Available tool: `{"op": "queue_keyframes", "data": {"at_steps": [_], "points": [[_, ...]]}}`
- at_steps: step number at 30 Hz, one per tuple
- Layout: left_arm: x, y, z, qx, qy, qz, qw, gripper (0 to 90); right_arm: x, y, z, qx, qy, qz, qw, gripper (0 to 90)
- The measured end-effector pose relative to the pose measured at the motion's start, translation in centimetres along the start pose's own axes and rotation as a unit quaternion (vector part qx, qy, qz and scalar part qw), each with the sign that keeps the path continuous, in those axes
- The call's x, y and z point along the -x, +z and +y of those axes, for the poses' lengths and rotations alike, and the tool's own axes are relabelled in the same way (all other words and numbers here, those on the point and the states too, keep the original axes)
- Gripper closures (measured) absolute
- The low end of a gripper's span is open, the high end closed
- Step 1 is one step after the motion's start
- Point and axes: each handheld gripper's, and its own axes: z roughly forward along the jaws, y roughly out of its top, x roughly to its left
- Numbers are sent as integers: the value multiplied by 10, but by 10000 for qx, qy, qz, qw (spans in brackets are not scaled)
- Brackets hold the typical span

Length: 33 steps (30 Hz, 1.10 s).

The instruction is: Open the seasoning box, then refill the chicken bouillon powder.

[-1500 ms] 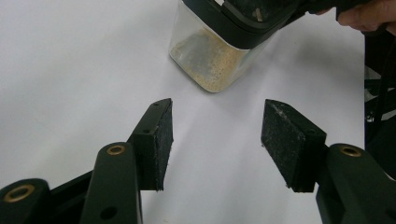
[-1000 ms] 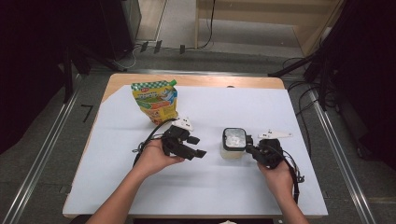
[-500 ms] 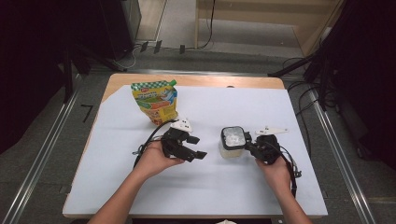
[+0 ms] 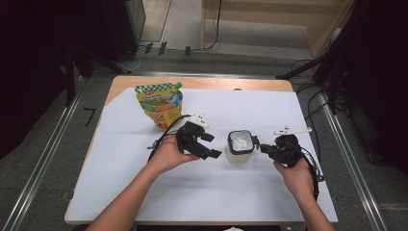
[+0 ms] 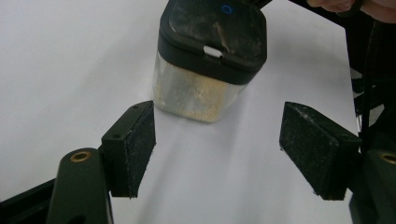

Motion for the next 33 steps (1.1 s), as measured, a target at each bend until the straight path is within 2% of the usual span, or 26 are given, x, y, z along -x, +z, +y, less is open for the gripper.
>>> {"op": "queue_keyframes", "data": {"at_steps": [5, 9, 12, 17, 20, 24, 30, 33], "points": [[0, 12, 11, -2, 177, -49, 9998, 239, 9, -1, 5, 68, 97, 9, 9999, 900], [0, 25, 15, -176, 291, 24, 9994, 216, 14, 11, 9, -32, 146, 99, 9998, 900], [2, 32, 16, -246, 319, 145, 9991, 194, 12, 16, 11, -59, 106, 66, 9999, 900], [1, 44, 18, -205, 316, 54, 9993, 184, 14, 19, 12, 40, 137, 114, 9998, 900], [1, 50, 18, -276, 347, 165, 9989, 177, 14, 19, 12, 50, 144, 119, 9998, 900], [0, 54, 18, -228, 409, 158, 9988, 171, 15, 20, 12, 77, 187, 125, 9997, 900], [3, 57, 20, -163, 589, 303, 9977, 163, 15, 20, 11, 108, 198, 121, 9997, 900], [4, 56, 22, -162, 602, 319, 9975, 162, 15, 20, 11, 111, 215, 137, 9996, 900]]}}
